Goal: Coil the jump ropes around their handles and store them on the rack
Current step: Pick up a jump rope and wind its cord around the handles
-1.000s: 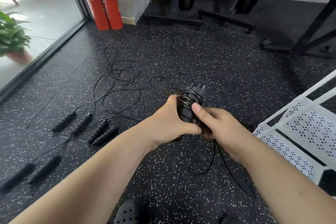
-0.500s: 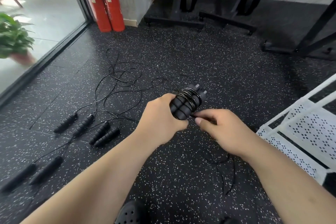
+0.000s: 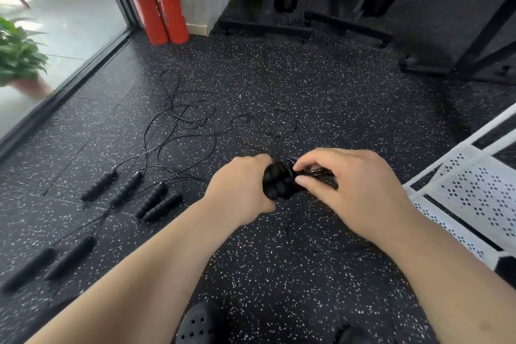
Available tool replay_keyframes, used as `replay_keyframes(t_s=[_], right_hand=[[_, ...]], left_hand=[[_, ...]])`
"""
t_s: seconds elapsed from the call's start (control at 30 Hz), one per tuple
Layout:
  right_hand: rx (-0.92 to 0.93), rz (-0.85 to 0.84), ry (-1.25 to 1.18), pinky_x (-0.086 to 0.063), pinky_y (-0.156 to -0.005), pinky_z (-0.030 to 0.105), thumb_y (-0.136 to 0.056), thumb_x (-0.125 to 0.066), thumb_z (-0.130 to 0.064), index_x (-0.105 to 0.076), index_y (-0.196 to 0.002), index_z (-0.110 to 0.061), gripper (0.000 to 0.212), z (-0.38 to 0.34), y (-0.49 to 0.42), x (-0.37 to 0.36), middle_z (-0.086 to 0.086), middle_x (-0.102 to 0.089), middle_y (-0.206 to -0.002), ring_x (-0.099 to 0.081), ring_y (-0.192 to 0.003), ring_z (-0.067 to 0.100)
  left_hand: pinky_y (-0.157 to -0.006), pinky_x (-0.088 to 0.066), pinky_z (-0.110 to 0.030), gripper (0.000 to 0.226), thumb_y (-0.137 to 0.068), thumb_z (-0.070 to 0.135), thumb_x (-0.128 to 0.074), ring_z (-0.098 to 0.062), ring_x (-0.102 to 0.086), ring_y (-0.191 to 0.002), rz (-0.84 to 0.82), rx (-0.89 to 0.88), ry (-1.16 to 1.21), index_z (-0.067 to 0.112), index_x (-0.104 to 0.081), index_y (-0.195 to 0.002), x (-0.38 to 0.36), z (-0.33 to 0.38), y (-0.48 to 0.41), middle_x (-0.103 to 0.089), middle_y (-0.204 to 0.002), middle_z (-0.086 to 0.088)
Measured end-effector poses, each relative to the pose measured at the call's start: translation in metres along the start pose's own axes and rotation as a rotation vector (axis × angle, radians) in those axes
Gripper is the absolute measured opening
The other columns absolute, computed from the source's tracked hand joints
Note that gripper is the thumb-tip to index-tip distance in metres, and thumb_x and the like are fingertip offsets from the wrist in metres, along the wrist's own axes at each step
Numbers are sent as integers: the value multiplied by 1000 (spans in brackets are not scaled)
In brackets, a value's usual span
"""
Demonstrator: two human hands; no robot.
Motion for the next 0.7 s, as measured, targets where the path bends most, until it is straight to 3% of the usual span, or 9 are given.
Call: replay_keyframes(t_s=[0.17,0.3,0.43,0.57,0.7], right_hand=[[-98,-56,-71,-57,-81,40,-85,-73,-62,-71,-98,-47,20,20,-5,-2,-28,-72,-92,-67,-90,2],[-237,-87,-241,-53,-72,23,-77,-90,-53,-77,-81,-41,18,33,-4,4,-26,-74,-84,-68,-78,-2],[-276,-100,-499,-56,-82,33,-73,-90,-50,-80,-80,-30,24,41,-4,11,-10,-78,-84,-73,-82,9],[-327,-168,-776,-55,-76,31,-78,-85,-42,-80,-86,-20,25,49,-3,13,5,-76,-87,-68,-79,16],[-438,-173,-1056,-53,-66,27,-95,-78,-25,-70,-77,-16,22,39,-5,7,-2,-68,-71,-62,-63,9]], left_hand=[[-79,-58,-43,42,-75,27,-81,-19,-61,-93,-75,-325,-87,30,-56,-107,-10,13,5,-50,-98,10],[-84,-53,-37,46,-77,22,-84,-13,-53,-95,-51,-463,-68,32,-49,-105,-6,18,10,-43,-100,13],[-83,-48,-32,46,-81,20,-82,-6,-45,-92,-28,-520,33,34,-42,-100,8,23,15,-42,-101,15],[-80,-45,-23,45,-78,21,-84,-6,-53,-92,-64,-513,203,31,-56,-111,16,31,22,-49,-102,16],[-70,-44,-13,49,-76,31,-91,-4,-60,-87,-36,-383,458,38,-58,-112,26,34,31,-64,-92,15]])
Point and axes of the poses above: each hand's wrist, its own y-axis away from the middle knuckle, its own x-axis out of the back of the hand, z = x × y, the point moved 1 cm from there along -y, towards the middle knuckle
